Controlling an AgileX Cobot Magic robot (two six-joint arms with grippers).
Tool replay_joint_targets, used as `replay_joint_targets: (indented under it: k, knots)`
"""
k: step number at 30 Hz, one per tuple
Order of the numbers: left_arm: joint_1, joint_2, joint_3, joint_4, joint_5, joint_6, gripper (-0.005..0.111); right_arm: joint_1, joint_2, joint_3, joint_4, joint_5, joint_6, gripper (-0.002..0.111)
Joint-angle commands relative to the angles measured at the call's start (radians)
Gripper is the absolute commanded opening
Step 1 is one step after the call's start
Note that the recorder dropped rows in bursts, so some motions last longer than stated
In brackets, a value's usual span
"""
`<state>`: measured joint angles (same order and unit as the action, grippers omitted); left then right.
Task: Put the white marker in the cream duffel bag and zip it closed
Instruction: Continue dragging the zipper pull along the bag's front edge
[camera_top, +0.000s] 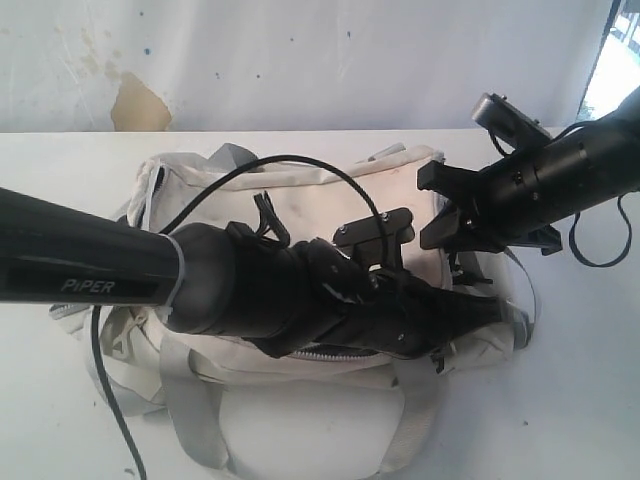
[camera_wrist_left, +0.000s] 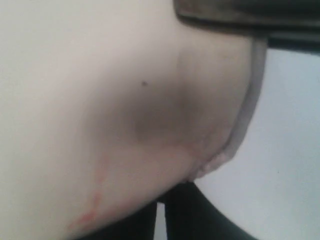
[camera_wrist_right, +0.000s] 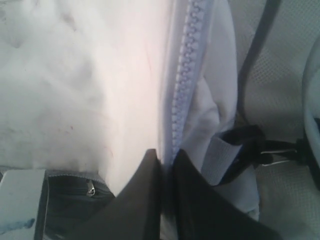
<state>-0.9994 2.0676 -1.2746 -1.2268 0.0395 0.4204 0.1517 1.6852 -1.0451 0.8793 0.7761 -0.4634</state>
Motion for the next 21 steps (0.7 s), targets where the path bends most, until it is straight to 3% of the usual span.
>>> replay_joint_targets:
  k: [1, 9, 21]
  knots:
    - [0.001, -0.014, -0.006, 0.075, 0.032, 0.006, 0.000, -0.003, -0.011, -0.003, -0.002, 0.030, -0.011, 0.000]
    - [0.005, -0.079, -0.006, 0.357, 0.322, -0.002, 0.000, -0.003, -0.011, -0.003, -0.078, 0.009, -0.011, 0.000]
    - [0.131, -0.140, -0.006, 0.368, 0.707, -0.004, 0.000, -0.003, -0.009, -0.001, -0.118, -0.053, -0.002, 0.000]
